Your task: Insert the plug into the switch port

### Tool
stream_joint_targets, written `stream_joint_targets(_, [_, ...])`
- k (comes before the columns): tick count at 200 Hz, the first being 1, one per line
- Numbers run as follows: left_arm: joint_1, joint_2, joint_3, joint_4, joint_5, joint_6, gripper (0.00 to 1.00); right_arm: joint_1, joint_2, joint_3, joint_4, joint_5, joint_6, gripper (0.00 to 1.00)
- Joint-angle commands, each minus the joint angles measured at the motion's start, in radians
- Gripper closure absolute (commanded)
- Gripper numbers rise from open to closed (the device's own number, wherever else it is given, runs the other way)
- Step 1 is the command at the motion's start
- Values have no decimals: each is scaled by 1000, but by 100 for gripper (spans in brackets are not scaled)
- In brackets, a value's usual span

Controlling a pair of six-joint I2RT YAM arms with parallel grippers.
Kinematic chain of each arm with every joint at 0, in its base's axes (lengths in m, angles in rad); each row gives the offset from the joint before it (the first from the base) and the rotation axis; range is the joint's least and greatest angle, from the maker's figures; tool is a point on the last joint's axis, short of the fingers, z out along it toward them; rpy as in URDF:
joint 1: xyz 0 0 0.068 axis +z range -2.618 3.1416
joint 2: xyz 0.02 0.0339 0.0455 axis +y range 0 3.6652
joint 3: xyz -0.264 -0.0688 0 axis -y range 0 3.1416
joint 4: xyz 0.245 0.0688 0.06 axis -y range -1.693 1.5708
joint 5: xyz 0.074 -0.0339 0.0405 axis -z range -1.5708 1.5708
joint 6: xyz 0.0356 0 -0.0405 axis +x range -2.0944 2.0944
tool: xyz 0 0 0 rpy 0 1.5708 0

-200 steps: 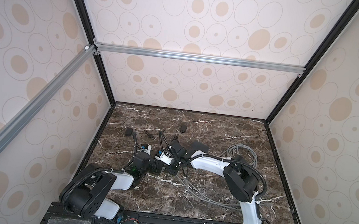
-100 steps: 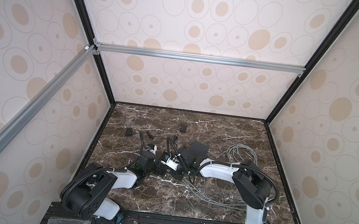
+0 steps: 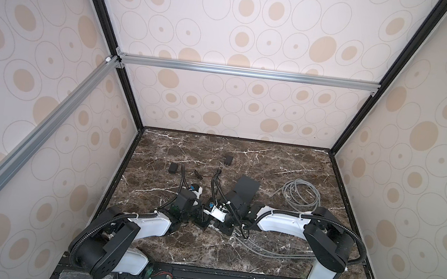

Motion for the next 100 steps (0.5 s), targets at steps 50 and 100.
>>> stream_joint_targets(50, [-32, 24, 25, -177, -1, 9, 33, 19, -129, -16, 41, -59, 17, 65])
stream_joint_targets(100, [-32, 68, 57, -183, -29, 28, 38, -24, -184, -37, -70, -29, 87, 69])
